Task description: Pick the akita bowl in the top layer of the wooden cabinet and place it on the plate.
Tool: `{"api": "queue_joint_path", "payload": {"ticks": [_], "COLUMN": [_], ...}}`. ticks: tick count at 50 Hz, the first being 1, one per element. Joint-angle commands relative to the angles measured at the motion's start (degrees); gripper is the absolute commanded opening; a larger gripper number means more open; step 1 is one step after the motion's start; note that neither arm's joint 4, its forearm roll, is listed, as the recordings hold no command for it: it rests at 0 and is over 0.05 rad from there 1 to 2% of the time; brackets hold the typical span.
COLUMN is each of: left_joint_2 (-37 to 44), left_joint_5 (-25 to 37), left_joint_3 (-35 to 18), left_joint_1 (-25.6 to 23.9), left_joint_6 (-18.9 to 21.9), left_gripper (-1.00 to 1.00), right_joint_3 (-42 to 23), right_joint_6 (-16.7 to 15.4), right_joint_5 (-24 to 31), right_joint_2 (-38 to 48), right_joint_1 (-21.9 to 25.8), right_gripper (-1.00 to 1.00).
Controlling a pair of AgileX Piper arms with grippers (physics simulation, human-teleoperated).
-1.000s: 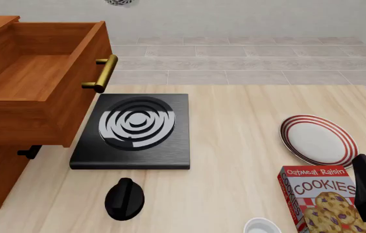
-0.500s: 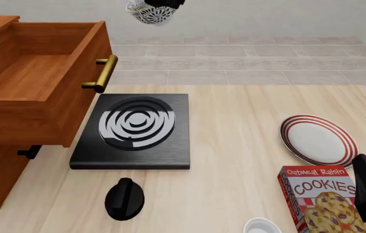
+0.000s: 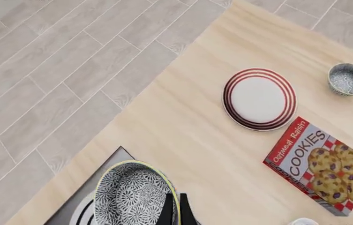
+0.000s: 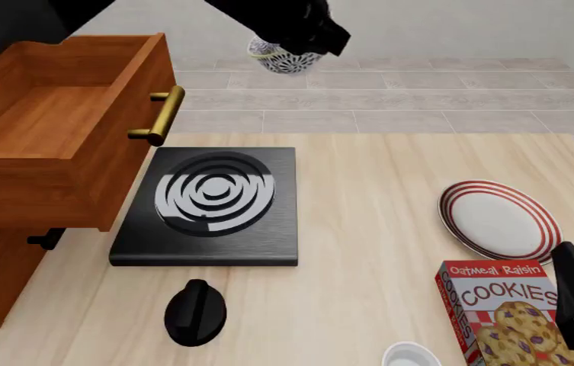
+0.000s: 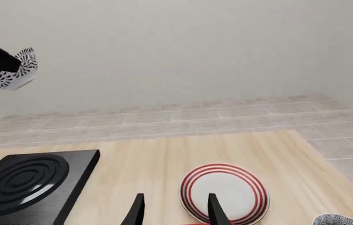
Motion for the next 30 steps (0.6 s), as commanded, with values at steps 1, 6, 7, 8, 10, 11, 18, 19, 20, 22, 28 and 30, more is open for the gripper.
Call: {"api": "queue_joint_path", "payload": {"ticks": [1, 6, 7, 8, 10, 11, 18, 19, 20, 22, 28, 30], "left_joint_2": [1.5, 2.5, 2.9, 3.1, 3.8, 4.1, 5.8, 5.9, 5.9, 6.3, 7.8, 8.4], "left_joint_5": [-1.2, -1.3, -1.2, -1.2, -1.1, -1.1, -0.8, -1.0, -1.0, -1.5, -1.8, -2.0], "left_joint_3": [-0.4, -1.6, -1.9, -2.2, -2.8, -3.0, -4.5, -4.4, -4.4, -4.2, -4.8, -4.9], "left_joint_1": [-2.2, -3.1, -3.3, -3.4, -3.6, -3.7, -4.7, -4.9, -4.9, -5.2, -6.0, -6.0], "left_joint_6": [0.1, 0.4, 0.4, 0.5, 0.7, 0.8, 1.8, 2.0, 2.0, 2.4, 2.1, 2.2], "left_gripper": [-1.00, -1.00, -1.00, -1.00, -1.00, -1.00, -1.00, -1.00, -1.00, -1.00, -1.00, -1.00], "right_joint_3": [-0.1, -0.1, -0.1, -0.2, -0.2, -0.2, -0.1, -0.1, -0.1, -0.1, -0.1, -0.1], "right_joint_6": [-0.2, -0.3, -0.3, -0.3, -0.3, -0.2, -0.1, -0.1, -0.1, 0.0, -0.1, -0.1], "right_joint_5": [-0.1, -0.1, -0.1, -0.1, -0.1, -0.1, -0.2, -0.2, -0.2, -0.2, -0.2, -0.3], "right_joint_2": [0.0, 0.0, 0.0, 0.0, 0.0, 0.0, 0.0, 0.0, 0.0, 0.0, 0.0, 0.0], "right_joint_1": [0.1, 0.0, 0.0, 0.0, 0.0, 0.0, -0.1, -0.1, -0.1, -0.2, -0.3, -0.3], "right_gripper": [1.00, 1.00, 1.00, 1.00, 1.00, 1.00, 1.00, 1.00, 1.00, 1.00, 1.00, 1.00]}}
